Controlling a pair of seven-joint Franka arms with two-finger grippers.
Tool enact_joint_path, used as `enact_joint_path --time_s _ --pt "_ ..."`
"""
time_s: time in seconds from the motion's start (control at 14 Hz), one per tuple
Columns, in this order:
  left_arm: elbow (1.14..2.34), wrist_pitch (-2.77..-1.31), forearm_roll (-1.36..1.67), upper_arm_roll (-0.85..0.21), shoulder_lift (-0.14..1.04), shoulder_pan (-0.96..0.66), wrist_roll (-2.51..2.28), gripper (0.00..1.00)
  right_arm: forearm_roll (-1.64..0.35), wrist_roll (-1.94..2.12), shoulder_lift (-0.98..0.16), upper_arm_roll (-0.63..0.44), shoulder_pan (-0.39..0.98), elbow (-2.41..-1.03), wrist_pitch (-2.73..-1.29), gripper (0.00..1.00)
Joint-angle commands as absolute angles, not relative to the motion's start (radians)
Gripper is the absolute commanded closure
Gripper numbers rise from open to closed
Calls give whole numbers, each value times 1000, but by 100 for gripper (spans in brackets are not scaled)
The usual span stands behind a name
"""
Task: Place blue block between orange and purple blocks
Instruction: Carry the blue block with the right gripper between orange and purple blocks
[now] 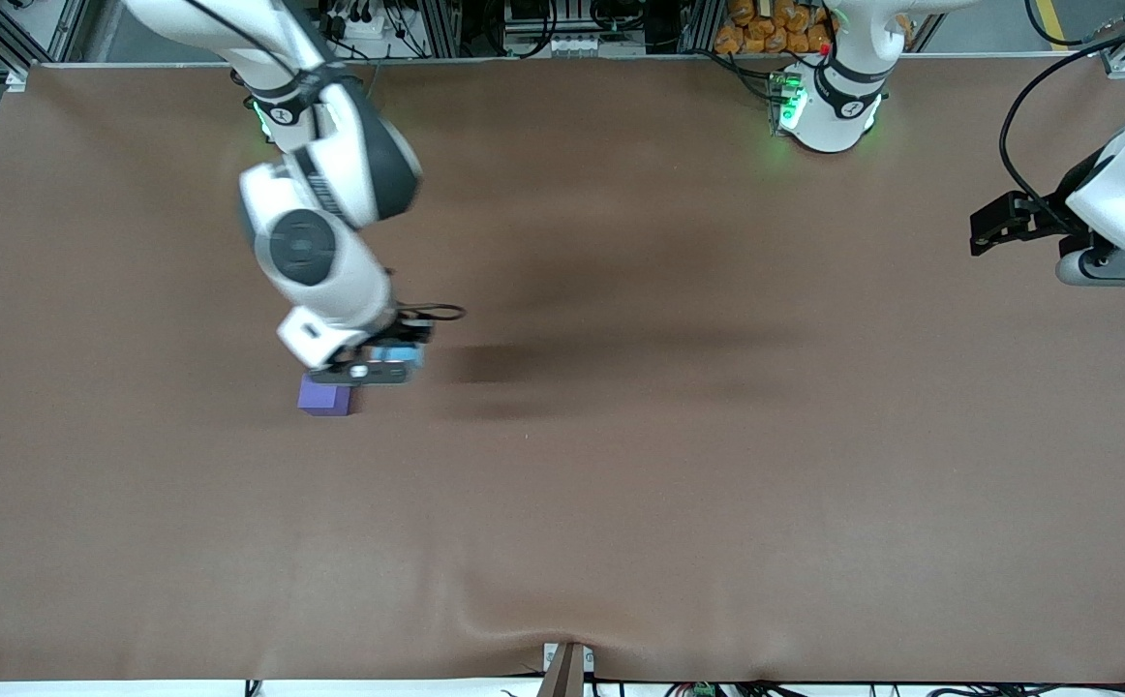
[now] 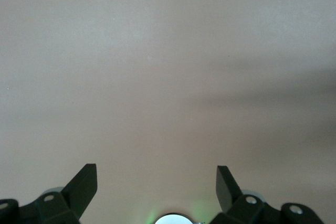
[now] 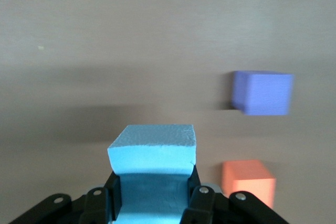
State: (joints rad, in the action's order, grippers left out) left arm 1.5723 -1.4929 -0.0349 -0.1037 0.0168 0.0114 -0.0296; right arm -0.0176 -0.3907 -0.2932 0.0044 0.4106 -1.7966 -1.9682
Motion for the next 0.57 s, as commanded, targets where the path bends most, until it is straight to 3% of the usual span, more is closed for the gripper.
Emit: enact_joint_path --time_s 0.0,0.5 --pt "1559 -1509 -18 -106 26 14 -55 0 -32 -330 -213 21 347 -1942 -2005 100" --pt "1563 -1511 -18 -106 28 12 -66 0 -32 -203 -147 23 239 -2158 -2182 100"
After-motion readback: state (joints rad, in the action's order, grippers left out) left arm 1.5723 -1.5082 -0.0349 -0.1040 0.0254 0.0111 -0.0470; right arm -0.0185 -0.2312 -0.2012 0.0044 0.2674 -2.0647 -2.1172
